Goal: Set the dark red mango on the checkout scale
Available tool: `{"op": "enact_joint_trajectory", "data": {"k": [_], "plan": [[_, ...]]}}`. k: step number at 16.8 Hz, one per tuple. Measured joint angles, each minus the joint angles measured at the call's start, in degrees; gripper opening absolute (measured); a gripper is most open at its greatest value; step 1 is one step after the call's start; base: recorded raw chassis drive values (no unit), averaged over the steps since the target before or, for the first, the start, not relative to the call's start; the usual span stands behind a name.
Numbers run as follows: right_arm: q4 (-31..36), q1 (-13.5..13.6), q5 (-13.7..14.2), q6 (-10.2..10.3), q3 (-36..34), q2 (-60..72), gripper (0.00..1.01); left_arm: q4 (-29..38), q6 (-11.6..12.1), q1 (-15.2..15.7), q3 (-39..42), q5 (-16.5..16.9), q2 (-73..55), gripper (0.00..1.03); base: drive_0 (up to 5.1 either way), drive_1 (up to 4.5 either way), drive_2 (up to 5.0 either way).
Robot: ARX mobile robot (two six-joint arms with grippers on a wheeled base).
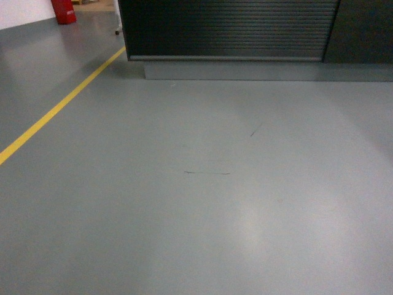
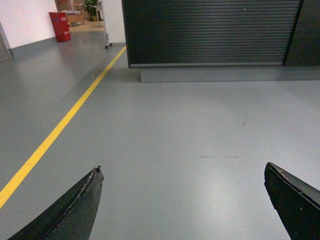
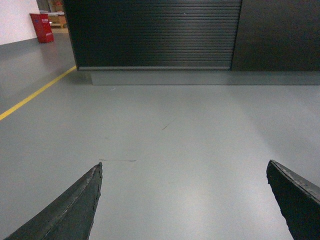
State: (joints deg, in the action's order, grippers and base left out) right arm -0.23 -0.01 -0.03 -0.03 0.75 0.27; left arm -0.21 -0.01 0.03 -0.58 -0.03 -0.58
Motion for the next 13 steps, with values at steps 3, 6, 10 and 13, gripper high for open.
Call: {"op": "enact_joint_trajectory", "data": {"k": [3,6,10,13], "plan": [[0.0,0.0,0.0,-0.02,0.0,0.0,0.98,0.0,0.0,0.0,0.0,0.0,0.0,0.98,0.0,0.0,0.0],[0.02,0.0,0.0,-0.02,0.0,0.0,0.98,0.0,0.02,0.0,0.0,0.02,0.0,0.98,0.0,0.0,0.0],[0.0,0.0,0.0,-0.02,0.0,0.0,0.98,0.0,0.02,0.0,0.0,0.0,0.0,0.98,0.0,0.0,0.0],[0.0,0.0,0.0,-0.02,0.0,0.0,0.98,0.0,0.0,0.0,0.0,0.0,0.0,0.98,0.0,0.0,0.0]]}}
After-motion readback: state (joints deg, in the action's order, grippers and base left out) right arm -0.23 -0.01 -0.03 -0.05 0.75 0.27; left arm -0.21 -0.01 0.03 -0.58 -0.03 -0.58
